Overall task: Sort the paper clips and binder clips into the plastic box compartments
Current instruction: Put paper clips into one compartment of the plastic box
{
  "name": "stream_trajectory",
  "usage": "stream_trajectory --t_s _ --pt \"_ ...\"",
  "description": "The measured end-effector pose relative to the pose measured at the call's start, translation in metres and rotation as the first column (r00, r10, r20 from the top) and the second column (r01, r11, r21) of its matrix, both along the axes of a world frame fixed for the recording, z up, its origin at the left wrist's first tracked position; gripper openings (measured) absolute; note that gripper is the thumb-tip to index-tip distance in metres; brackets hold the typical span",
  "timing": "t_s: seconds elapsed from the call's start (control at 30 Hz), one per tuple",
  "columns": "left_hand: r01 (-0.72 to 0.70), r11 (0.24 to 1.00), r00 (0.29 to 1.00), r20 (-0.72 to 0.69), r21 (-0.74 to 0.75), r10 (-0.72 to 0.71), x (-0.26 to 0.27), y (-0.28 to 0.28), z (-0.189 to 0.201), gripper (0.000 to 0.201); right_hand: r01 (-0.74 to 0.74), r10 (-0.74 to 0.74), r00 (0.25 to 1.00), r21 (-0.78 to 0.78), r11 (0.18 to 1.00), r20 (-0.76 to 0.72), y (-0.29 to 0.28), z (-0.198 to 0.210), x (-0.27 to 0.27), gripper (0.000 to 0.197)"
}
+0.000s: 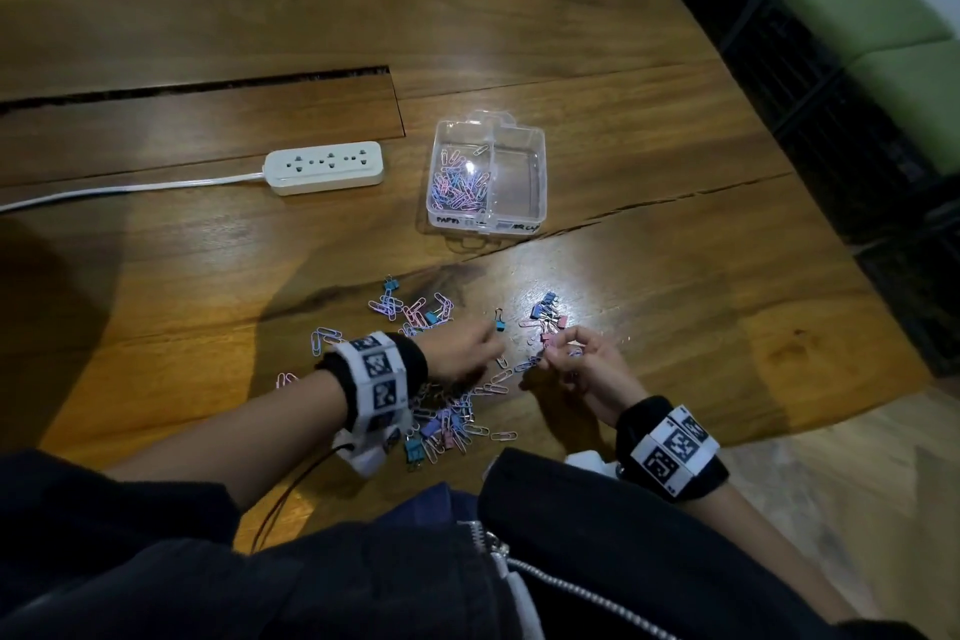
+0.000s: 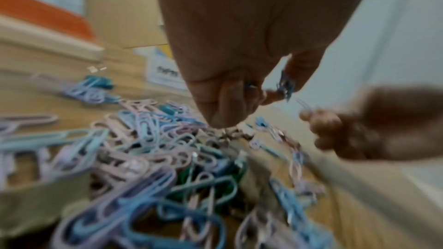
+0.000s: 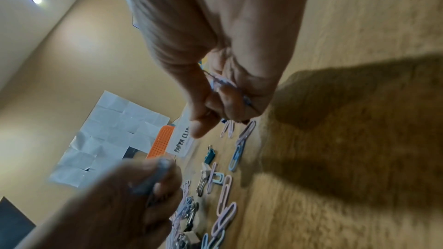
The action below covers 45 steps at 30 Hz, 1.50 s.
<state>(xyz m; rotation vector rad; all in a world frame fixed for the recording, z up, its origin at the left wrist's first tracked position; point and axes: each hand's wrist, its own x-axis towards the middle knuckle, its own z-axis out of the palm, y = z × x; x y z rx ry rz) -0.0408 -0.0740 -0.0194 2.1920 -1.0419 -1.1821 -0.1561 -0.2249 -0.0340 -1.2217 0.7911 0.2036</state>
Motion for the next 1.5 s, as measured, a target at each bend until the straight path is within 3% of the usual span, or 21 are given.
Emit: stream_trajectory --t_s 0.07,0.17,0.23,0.33,0.4,0.43,0.53,0.57,0.67,0.73,0.8,0.93,1.07,1.13,1.2,1.27,1.3,1.33,1.4,1.47,1.5 --pt "-0.221 0.975 0.927 -0.315 -0.026 0.202 0.013 0.006 0.002 0.028 -0.013 0.013 1.000 0.029 0.999 0.011 0.003 0.001 0.003 0.021" --pt "-0.512 0.859 0.581 -0.743 -0.015 0.333 0.022 0.014 0.008 0.020 -0.060 0.058 0.998 0.054 0.997 0.027 0.008 0.005 0.007 0.023" --pt "-0.606 0.795 0.437 -0.837 -0.004 0.329 0.023 0.017 0.010 0.024 -0.095 0.094 0.995 0.066 0.993 0.016 0.012 0.007 0.009 0.023" --pt "-0.658 0.753 0.330 -0.891 0.021 0.313 0.022 0.019 0.010 0.029 -0.127 0.128 0.992 0.090 0.988 -0.001 0.019 0.008 0.014 0.024" --pt "-0.642 0.765 0.359 -0.866 0.041 0.348 0.022 0.019 0.009 0.032 -0.076 0.078 0.997 0.109 0.991 -0.016 0.024 0.010 0.018 0.022" --pt "-0.619 0.784 0.425 -0.818 0.050 0.388 0.022 0.019 0.009 0.034 -0.056 0.059 0.998 0.086 0.995 -0.029 0.027 0.012 0.021 0.024" --pt "-0.462 0.884 0.737 -0.525 0.071 0.427 0.018 0.021 0.016 0.031 -0.142 0.127 0.989 -0.242 0.960 -0.077 0.036 0.014 0.026 0.036" --pt "-0.392 0.918 0.826 -0.414 0.065 0.382 0.016 0.022 0.016 0.030 -0.235 0.211 0.972 -0.422 0.875 -0.102 0.040 0.011 0.026 0.036" --pt "-0.143 0.989 0.979 -0.140 0.044 0.148 0.004 0.027 0.015 0.022 -0.448 0.383 0.877 -0.782 0.433 -0.290 0.047 0.000 0.022 0.021" --pt "0.062 0.989 0.988 0.130 0.133 -0.080 -0.009 0.029 0.015 0.022 -0.480 0.419 0.842 -0.826 0.295 -0.339 0.048 -0.005 0.018 0.012" --pt "0.206 0.950 0.888 0.362 0.236 -0.283 -0.018 0.027 0.009 0.044 -0.517 0.462 0.808 -0.817 0.256 -0.367 0.047 -0.006 0.016 0.011" --pt "0.231 0.936 0.822 0.461 0.267 -0.334 -0.020 0.020 -0.001 0.040 -0.585 0.554 0.733 -0.782 0.215 -0.396 0.044 -0.008 0.014 0.010" --pt "0.215 0.927 0.785 0.509 0.308 -0.352 -0.017 0.018 -0.004 0.037 -0.605 0.593 0.717 -0.751 0.265 -0.368 0.043 -0.006 0.013 0.015" --pt "0.197 0.942 0.821 0.479 0.273 -0.311 -0.013 0.020 -0.003 0.036 -0.590 0.585 0.726 -0.765 0.258 -0.362 0.043 -0.004 0.011 0.022" --pt "0.135 0.974 0.914 0.356 0.181 -0.193 -0.005 0.025 0.000 0.030 -0.584 0.573 0.729 -0.777 0.235 -0.375 0.044 -0.003 0.011 0.029" --pt "-0.039 0.999 0.995 0.096 0.031 0.036 0.006 0.030 0.002 0.022 -0.595 0.560 0.733 -0.763 0.254 -0.386 0.046 -0.003 0.011 0.037" --pt "-0.179 0.984 0.981 -0.078 -0.019 0.177 0.011 0.033 0.003 0.027 -0.604 0.559 0.733 -0.749 0.274 -0.387 0.048 -0.004 0.011 0.041" --pt "-0.324 0.945 0.915 -0.267 -0.038 0.303 0.016 0.036 0.004 0.031 -0.613 0.563 0.729 -0.737 0.285 -0.388 0.049 -0.003 0.011 0.041" --pt "-0.532 0.847 0.682 -0.602 -0.020 0.414 0.023 0.044 0.008 0.028 -0.630 0.579 0.709 -0.730 0.264 -0.402 0.053 -0.002 0.014 0.035" --pt "-0.632 0.775 0.494 -0.768 0.004 0.407 0.028 0.052 0.010 0.027 -0.644 0.590 0.684 -0.735 0.212 -0.429 0.056 0.000 0.019 0.026" --pt "-0.662 0.749 0.444 -0.798 0.014 0.408 0.030 0.055 0.010 0.028 -0.646 0.595 0.671 -0.743 0.177 -0.442 0.057 -0.001 0.021 0.024"
